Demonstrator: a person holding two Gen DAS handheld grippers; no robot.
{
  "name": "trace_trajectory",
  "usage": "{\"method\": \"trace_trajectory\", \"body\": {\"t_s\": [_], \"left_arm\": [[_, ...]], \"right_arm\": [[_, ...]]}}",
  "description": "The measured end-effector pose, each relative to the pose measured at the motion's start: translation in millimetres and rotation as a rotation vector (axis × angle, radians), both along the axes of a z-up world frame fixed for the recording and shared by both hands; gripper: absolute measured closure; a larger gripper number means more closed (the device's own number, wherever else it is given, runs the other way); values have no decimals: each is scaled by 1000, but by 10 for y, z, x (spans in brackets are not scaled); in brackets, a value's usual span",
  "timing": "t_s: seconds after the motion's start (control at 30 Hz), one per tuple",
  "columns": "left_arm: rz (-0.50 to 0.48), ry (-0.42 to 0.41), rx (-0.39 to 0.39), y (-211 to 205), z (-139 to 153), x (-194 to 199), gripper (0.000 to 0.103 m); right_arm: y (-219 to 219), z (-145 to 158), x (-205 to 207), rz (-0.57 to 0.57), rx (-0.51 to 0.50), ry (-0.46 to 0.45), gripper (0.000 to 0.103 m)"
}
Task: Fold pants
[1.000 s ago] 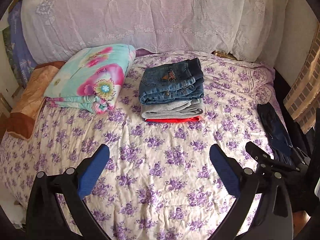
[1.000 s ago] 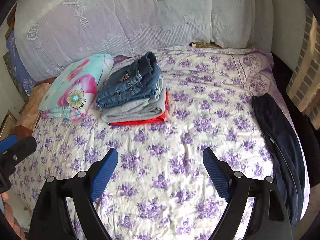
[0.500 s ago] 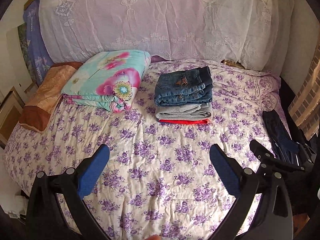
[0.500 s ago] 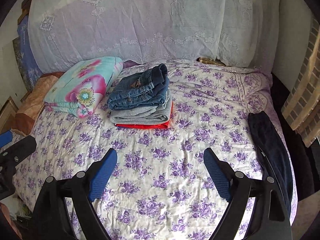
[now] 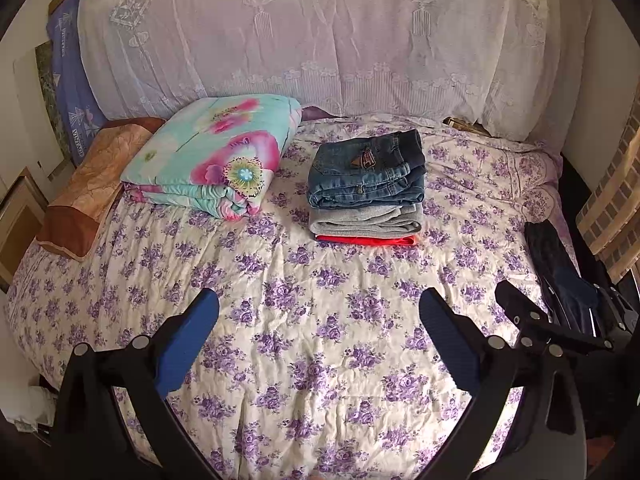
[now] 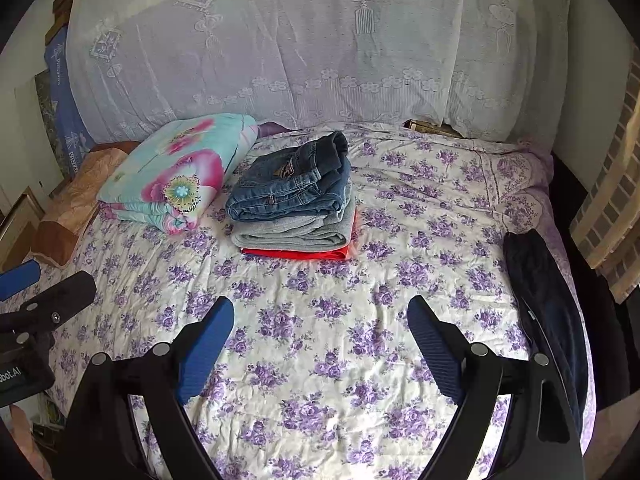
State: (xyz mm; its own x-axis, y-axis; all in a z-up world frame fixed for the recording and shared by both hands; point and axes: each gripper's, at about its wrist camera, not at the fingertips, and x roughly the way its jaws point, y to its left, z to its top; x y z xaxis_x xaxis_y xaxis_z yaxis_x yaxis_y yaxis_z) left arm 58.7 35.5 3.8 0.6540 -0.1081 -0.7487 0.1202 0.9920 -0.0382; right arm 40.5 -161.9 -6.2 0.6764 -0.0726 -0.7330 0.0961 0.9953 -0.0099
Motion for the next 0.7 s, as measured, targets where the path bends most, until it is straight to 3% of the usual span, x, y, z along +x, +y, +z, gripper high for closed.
{"method": "trace_trajectory", "body": {"t_s": [0.7], "left_arm": [[-19, 17, -4, -61, -31, 41, 5]], "right_arm": [[-24, -13, 11, 1, 5, 4, 14]]}}
